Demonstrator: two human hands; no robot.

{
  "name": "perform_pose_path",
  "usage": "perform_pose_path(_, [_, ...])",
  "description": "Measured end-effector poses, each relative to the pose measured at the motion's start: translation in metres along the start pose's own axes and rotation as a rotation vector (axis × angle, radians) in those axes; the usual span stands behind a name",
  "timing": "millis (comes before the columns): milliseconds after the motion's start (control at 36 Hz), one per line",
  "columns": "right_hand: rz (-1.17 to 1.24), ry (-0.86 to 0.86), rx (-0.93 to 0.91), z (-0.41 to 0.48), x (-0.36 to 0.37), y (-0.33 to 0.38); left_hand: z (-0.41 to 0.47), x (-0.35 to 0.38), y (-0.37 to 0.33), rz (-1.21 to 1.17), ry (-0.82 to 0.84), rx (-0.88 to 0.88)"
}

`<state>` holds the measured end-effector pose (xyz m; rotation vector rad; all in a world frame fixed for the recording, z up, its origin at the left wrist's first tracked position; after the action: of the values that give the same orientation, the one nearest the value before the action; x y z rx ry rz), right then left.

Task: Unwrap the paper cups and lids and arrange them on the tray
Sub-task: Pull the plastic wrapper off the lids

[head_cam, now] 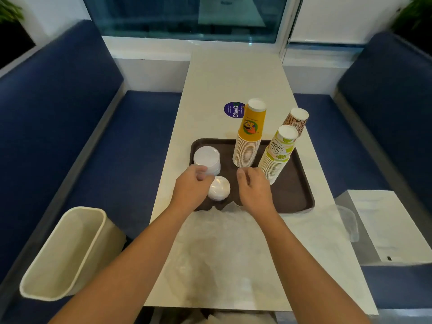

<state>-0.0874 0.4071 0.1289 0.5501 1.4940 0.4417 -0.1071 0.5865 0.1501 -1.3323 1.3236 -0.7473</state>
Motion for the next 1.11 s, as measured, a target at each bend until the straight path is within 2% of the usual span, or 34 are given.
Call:
perform_pose_path(250, [0.105, -0.224, -0.013, -0.049, -0.064, 0.002, -0.05, 0.033, -0.049, -0.041, 0.105, 0.159])
perform_pose_path(556, [0.109, -0.412, -0.012, -0.077, -0.141, -0.053, -0.087, 0.113, -0.078, -0.042, 0.29, 0.264])
perform_pose_path(861, [0.067, -0.486, 0.143, -0.09, -0.228, -0.203, -0.114, 0.281, -0.095, 0.029, 0.452, 0.36])
perform_pose_path(972, [0.01, -0.401, 0.234, -0.085, -0.257, -0.287, -0.125, 0.36, -0.097, 0.06, 0.496, 0.372])
perform_pose_path(1111, [-0.128, -0.195, 0.422, -0.078, -0.286, -0.39, -0.132, 0.449, -0.094, 0.147, 0.5, 0.327])
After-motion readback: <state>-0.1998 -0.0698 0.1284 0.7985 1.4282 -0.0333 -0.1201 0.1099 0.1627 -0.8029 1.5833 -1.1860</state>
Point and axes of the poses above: each hand's wrist, its own z-axis towards the middle knuckle, its own x-axis out of the palm, y = z × x, the point moved 1 cm from there along z, towards the middle knuckle, and after that the axes turned 15 degrees about -z, right-handed, at the moved point
